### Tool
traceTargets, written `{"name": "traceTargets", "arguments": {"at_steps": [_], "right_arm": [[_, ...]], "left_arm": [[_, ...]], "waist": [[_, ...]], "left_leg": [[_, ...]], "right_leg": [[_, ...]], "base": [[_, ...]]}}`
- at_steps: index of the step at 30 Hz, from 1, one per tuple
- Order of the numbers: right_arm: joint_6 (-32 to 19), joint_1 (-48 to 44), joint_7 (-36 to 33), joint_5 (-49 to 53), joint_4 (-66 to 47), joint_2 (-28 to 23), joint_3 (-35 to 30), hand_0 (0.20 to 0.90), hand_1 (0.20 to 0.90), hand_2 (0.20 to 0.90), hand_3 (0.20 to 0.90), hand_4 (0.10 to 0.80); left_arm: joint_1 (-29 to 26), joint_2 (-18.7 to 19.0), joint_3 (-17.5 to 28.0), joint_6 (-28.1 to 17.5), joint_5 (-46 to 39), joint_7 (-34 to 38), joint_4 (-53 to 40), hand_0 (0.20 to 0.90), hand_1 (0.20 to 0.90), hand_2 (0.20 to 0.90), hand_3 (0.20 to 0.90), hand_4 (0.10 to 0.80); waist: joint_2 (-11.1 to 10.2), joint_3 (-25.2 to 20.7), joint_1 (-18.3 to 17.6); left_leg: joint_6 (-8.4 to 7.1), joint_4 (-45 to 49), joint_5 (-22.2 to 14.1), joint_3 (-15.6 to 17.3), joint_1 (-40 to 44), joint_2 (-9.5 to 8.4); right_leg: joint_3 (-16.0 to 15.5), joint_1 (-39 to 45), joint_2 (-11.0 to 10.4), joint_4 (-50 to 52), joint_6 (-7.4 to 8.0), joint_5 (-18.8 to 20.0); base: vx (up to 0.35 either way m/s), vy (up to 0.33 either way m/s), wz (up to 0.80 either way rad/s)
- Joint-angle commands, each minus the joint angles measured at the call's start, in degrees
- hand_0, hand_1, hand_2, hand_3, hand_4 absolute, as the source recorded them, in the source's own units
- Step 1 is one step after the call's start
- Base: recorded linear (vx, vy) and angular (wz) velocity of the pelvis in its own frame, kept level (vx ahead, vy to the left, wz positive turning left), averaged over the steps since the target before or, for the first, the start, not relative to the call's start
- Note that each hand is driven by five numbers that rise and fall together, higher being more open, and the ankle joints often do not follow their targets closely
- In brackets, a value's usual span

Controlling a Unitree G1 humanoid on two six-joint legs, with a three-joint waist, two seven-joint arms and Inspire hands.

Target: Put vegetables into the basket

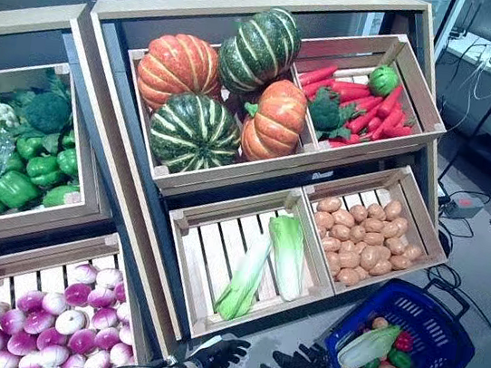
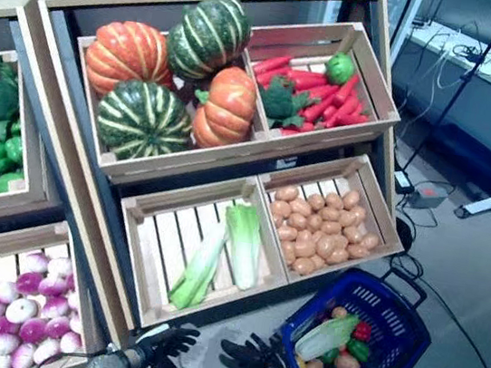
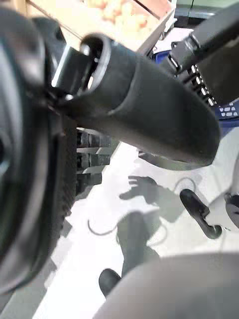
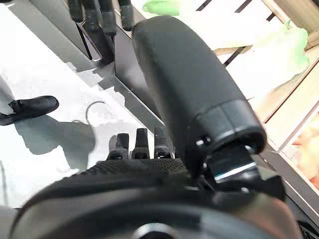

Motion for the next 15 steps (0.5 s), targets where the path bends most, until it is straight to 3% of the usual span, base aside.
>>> {"name": "traceTargets", "arguments": {"at_steps": [1, 9, 15], "right_arm": [[-2.42, -4.29, 0.69, -2.02, 1.07, 3.79, -0.78, 0.900, 0.900, 0.900, 0.900, 0.800], [-7.00, -5.44, -5.93, -19.55, -3.79, 0.62, 3.42, 0.900, 0.900, 0.900, 0.900, 0.800], [-7.38, -5.42, -8.54, -23.21, -7.44, -1.09, 3.69, 0.900, 0.900, 0.900, 0.900, 0.800]], "left_arm": [[-7.78, -0.54, -0.51, -5.63, -1.00, 1.51, 0.50, 0.900, 0.900, 0.900, 0.900, 0.800], [-7.68, 0.22, -0.62, -6.01, -2.53, 3.13, -1.50, 0.900, 0.900, 0.900, 0.900, 0.800], [-7.34, 1.20, 1.54, -7.49, -7.27, 5.71, -5.81, 0.900, 0.900, 0.900, 0.900, 0.800]], "waist": [[-2.16, 1.50, 0.98], [-2.35, 2.05, 1.22], [-2.40, 3.11, 1.51]], "left_leg": [[2.60, -0.04, 0.26, 0.72, -1.14, -3.11], [2.62, -0.04, 0.30, 0.08, -1.45, -3.17], [2.64, -0.04, 0.25, -0.19, -1.68, -3.06]], "right_leg": [[3.34, 0.32, -0.30, 0.71, -3.69, 1.47], [3.14, 0.00, -0.32, 0.90, -3.73, 1.41], [2.93, -0.30, -0.31, 1.24, -3.86, 1.24]], "base": [[0.000, 0.000, 0.00], [0.000, 0.000, 0.00], [0.000, 0.000, 0.00]]}}
